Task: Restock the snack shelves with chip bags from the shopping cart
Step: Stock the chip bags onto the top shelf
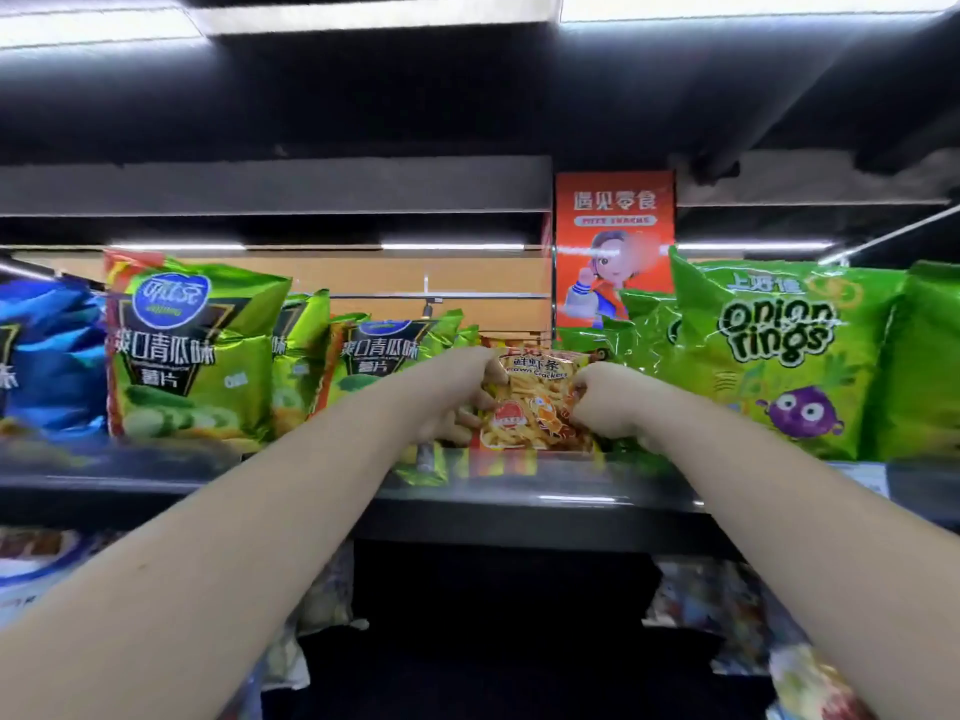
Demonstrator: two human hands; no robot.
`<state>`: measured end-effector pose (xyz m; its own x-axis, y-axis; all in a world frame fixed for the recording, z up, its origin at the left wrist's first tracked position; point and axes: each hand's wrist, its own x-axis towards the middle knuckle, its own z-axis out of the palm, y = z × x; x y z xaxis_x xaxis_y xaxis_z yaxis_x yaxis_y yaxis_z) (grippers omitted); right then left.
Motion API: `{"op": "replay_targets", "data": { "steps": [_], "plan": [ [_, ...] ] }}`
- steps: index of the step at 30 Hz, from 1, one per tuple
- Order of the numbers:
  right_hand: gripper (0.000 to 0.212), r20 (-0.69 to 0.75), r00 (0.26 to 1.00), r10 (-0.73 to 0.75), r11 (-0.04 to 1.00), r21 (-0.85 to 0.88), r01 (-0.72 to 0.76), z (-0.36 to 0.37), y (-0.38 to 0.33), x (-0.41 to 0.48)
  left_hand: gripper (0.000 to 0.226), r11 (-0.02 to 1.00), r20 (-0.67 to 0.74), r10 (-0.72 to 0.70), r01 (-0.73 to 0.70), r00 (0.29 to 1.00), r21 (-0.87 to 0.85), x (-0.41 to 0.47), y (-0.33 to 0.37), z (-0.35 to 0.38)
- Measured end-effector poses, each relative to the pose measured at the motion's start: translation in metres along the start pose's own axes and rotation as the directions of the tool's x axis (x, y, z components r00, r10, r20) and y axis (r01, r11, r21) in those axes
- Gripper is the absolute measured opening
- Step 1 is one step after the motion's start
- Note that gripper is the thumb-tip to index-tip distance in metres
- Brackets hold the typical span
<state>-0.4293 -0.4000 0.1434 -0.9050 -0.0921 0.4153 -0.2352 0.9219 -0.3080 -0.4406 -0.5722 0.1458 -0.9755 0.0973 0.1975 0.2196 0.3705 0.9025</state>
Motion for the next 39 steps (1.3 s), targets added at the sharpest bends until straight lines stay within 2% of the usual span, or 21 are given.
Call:
{"op": "replay_targets", "data": {
  "steps": [2,4,6,8,9,10,12,14,16,21,27,30,31,32,33,34,35,37,39],
  "plan": [
    [0.017,-0.005,0.997,0.075,0.951,0.302,-0.070,0.004,0.001,0.001,0.037,1.000,0.069,0.010,-0.007,0.998,-0.030,0.000,0.000,-0.003],
    [0.028,0.011,0.991,0.131,0.822,0.557,-0.115,0.007,0.002,0.004,0.043,0.997,0.077,0.018,-0.012,0.997,-0.071,0.002,0.000,-0.004],
    [0.031,0.002,0.983,0.184,0.700,0.702,-0.133,0.010,0.001,0.008,0.049,0.985,0.079,0.066,-0.052,0.995,-0.166,0.003,0.001,-0.002],
    [0.023,-0.003,0.975,0.223,0.554,0.823,-0.124,0.008,-0.001,0.008,0.048,0.960,0.045,0.137,-0.121,0.990,-0.253,0.004,0.001,0.000],
    [0.015,0.025,0.973,0.228,0.462,0.877,-0.131,0.007,-0.002,0.007,0.046,0.948,0.026,0.161,-0.147,0.987,-0.282,0.006,0.000,0.001],
    [0.018,0.068,0.974,0.217,0.377,0.914,-0.148,0.005,-0.004,0.005,0.046,0.944,0.016,0.166,-0.155,0.986,-0.290,0.005,0.001,0.002],
    [0.052,0.136,0.970,0.203,0.232,0.955,-0.182,0.001,-0.004,0.004,0.048,0.952,0.023,0.170,-0.159,0.985,-0.262,0.007,0.002,0.005],
    [0.073,0.151,0.959,0.241,0.161,0.968,-0.193,-0.001,-0.003,0.007,0.049,0.962,0.030,0.154,-0.143,0.988,-0.235,0.004,0.005,0.008],
    [0.078,0.161,0.945,0.283,0.134,0.969,-0.205,-0.001,-0.004,0.009,0.048,0.973,0.022,0.112,-0.105,0.994,-0.205,0.000,0.007,0.010],
    [0.087,0.199,0.939,0.282,0.238,0.933,-0.269,0.002,-0.001,0.009,0.051,0.987,0.026,0.045,-0.041,0.999,-0.153,-0.001,0.003,0.012],
    [0.088,0.202,0.954,0.219,0.269,0.928,-0.258,0.005,0.004,0.010,0.053,0.995,0.056,0.022,-0.016,0.998,-0.100,0.000,0.003,0.009],
    [0.078,0.189,0.960,0.207,0.338,0.907,-0.251,0.006,0.002,0.008,0.053,0.996,0.033,0.046,-0.043,0.998,-0.084,-0.002,0.003,0.010],
    [0.070,0.177,0.963,0.201,0.381,0.892,-0.244,0.007,0.000,0.005,0.052,0.995,0.026,0.069,-0.067,0.997,-0.074,-0.006,0.003,0.011],
    [0.061,0.140,0.970,0.197,0.469,0.855,-0.219,0.007,-0.002,0.003,0.049,0.993,0.014,0.115,-0.115,0.993,-0.025,-0.010,0.003,0.013],
    [0.055,0.065,0.981,0.184,0.625,0.763,-0.168,0.009,-0.003,0.001,0.045,0.979,-0.008,0.189,-0.188,0.982,0.073,-0.012,0.001,0.015],
    [0.051,-0.035,0.988,0.150,0.802,0.589,-0.101,0.010,-0.003,0.000,0.042,0.944,-0.038,0.280,-0.268,0.959,0.192,-0.011,-0.002,0.016],
    [0.050,-0.130,0.988,0.080,0.921,0.388,-0.023,0.012,-0.004,-0.001,0.042,0.895,-0.074,0.375,-0.340,0.924,0.290,-0.009,-0.005,0.017],
    [0.048,-0.259,0.963,-0.076,0.988,0.112,0.108,0.014,-0.004,-0.005,0.045,0.816,-0.112,0.499,-0.422,0.860,0.396,-0.006,-0.009,0.017],
    [0.043,-0.357,0.921,-0.157,0.986,-0.001,0.167,0.015,-0.005,-0.013,0.040,0.720,-0.124,0.614,-0.490,0.779,0.491,-0.004,-0.012,0.016]
  ]
}}
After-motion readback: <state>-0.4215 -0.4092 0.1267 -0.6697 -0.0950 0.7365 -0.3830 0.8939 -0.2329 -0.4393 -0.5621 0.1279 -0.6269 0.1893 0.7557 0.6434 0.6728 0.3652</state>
